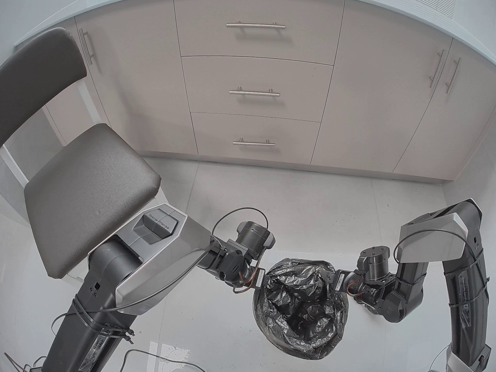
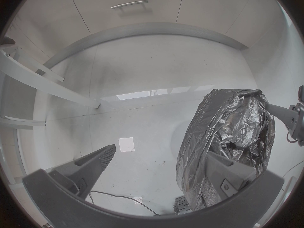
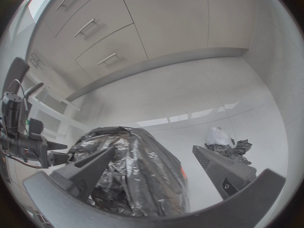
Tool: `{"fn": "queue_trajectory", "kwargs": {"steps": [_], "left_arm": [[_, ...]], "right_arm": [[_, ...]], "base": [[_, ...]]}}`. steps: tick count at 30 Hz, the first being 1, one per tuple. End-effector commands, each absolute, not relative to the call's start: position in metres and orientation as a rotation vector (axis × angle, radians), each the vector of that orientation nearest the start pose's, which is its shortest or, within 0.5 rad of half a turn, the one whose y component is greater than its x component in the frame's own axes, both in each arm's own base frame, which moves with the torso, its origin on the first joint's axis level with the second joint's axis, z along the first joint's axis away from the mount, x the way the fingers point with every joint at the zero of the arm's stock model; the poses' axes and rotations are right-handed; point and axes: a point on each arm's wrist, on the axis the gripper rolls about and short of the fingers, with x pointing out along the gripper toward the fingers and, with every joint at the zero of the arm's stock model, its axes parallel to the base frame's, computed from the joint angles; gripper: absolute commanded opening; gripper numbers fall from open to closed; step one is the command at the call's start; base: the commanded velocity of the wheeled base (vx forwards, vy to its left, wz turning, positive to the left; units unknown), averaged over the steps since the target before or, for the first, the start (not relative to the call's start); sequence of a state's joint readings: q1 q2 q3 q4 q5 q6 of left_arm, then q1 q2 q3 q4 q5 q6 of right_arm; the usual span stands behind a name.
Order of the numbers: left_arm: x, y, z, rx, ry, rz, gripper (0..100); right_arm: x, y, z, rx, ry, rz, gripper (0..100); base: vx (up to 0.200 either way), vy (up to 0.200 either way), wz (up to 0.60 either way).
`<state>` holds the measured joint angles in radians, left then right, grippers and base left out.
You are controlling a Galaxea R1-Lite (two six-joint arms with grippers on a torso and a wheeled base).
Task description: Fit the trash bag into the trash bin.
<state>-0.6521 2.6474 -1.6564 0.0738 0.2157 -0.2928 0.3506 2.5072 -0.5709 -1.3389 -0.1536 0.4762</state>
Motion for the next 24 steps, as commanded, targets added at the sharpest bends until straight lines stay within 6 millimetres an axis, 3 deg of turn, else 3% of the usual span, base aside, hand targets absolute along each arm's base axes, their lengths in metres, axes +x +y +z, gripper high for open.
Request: {"fn": "queue_trajectory", "kwargs": {"steps": [1,24], "left_arm": [[0.378,-0.283,-0.052,0.184,1.012,-0.244,100],[0.378,-0.283,-0.052,0.183,1.014,-0.243,100]], "right_arm": [[0.316,0.111,-0.077,0.297,0.627,0.023,100],[0.332,0.108,-0.076,0.265,0.612,-0.145,100]], "base": [[0.000,0.000,0.00],[0.000,0.000,0.00]]}}
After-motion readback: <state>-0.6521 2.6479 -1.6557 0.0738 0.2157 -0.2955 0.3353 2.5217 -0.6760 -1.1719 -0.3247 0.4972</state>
